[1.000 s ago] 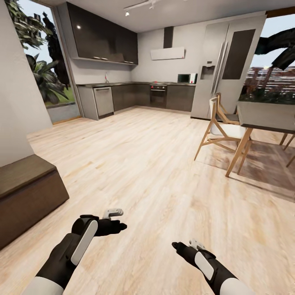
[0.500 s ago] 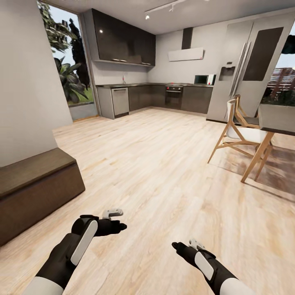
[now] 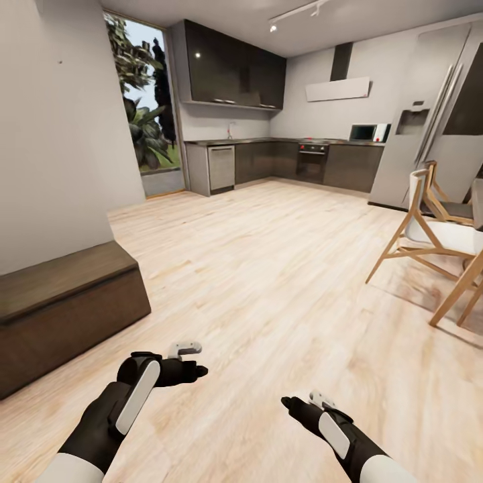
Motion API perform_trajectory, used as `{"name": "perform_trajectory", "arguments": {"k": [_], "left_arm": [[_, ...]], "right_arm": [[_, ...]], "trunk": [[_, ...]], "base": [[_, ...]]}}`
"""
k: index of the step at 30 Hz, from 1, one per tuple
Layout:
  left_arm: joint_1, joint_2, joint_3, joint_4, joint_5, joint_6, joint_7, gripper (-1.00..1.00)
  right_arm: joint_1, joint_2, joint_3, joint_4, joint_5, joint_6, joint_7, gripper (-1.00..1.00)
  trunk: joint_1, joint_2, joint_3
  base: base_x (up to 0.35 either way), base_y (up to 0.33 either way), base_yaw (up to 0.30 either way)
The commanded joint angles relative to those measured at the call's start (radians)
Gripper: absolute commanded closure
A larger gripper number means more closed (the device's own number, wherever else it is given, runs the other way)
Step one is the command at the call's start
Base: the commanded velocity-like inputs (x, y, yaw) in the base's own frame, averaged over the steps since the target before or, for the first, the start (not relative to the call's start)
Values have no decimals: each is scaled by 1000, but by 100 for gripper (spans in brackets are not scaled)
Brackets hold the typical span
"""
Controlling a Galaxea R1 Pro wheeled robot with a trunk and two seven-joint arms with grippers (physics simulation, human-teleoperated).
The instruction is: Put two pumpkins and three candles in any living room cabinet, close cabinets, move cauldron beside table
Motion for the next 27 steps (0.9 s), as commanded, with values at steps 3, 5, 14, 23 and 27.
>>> {"name": "perform_trajectory", "arguments": {"k": [3, 5, 14, 23, 27], "left_arm": [[-1, 1, 1, -1, 9, 3, 10, -100], [-1, 2, 3, -1, 9, 3, 10, -100], [-1, 1, 2, -1, 9, 3, 10, -100], [-1, 1, 2, -1, 9, 3, 10, -100], [-1, 1, 7, -1, 12, 3, 10, -100]], "right_arm": [[0, -1, 4, -1, -2, 3, -1, -100], [0, -1, 4, -1, -2, 3, -1, -100], [0, -1, 29, -1, -2, 3, -3, -100], [0, -1, 47, -1, -2, 3, -3, -100], [0, -1, 47, -1, -2, 3, -3, -100]], "trunk": [[0, 0, 1], [0, 0, 2], [0, 0, 6], [0, 0, 10], [0, 0, 12]], "base": [[59, -32, 251], [15, -8, 251], [2, -1, 251], [-17, 17, 251], [-118, 143, 251]]}}
